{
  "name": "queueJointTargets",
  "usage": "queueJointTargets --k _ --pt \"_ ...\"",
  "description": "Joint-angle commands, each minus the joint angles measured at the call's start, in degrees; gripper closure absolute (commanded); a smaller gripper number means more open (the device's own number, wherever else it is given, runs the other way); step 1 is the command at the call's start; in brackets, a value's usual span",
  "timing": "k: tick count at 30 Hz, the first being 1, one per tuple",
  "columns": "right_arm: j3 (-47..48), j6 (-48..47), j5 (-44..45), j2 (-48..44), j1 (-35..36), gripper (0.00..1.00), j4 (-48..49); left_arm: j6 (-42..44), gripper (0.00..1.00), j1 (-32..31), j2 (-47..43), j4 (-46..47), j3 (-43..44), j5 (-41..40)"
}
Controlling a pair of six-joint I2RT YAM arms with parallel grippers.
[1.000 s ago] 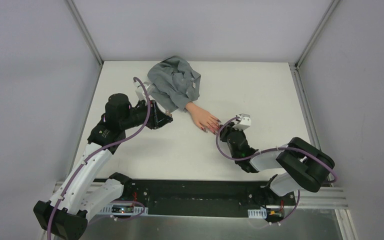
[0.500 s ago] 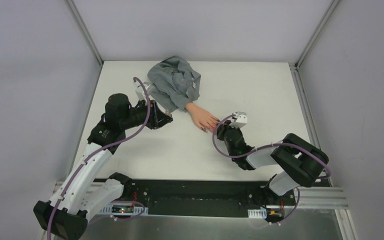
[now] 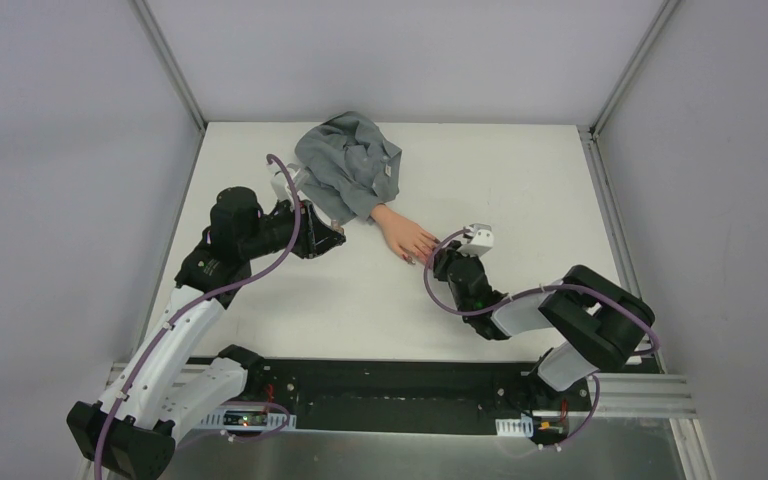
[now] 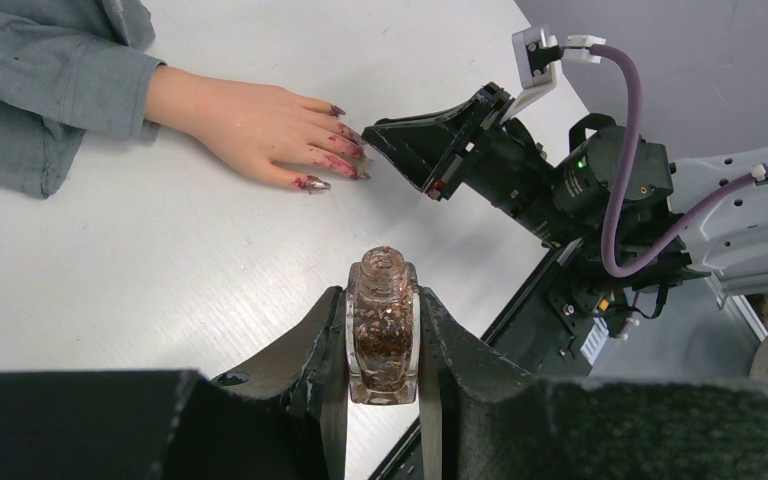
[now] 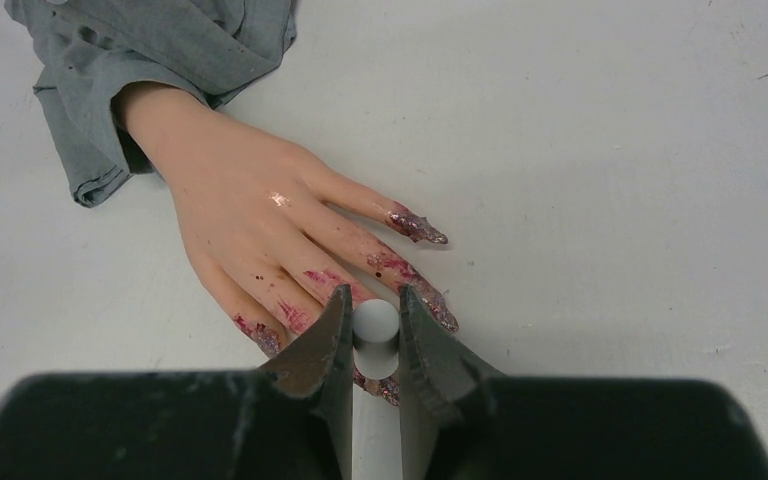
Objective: Paint the nails
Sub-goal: Paint the nail polish on the nail.
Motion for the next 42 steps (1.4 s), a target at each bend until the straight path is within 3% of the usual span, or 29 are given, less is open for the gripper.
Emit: queueJointTargets --k 1,42 --pt "-0.4 0.8 0.8 0.4 0.0 1.00 2.0 0.7 1.00 0.2 -1.2 1.0 1.4 -0.2" --pt "-2.5 1.6 2.4 -1.7 0.0 1.00 0.1 0.7 1.00 0.2 -1.4 1.0 1.4 -0.3"
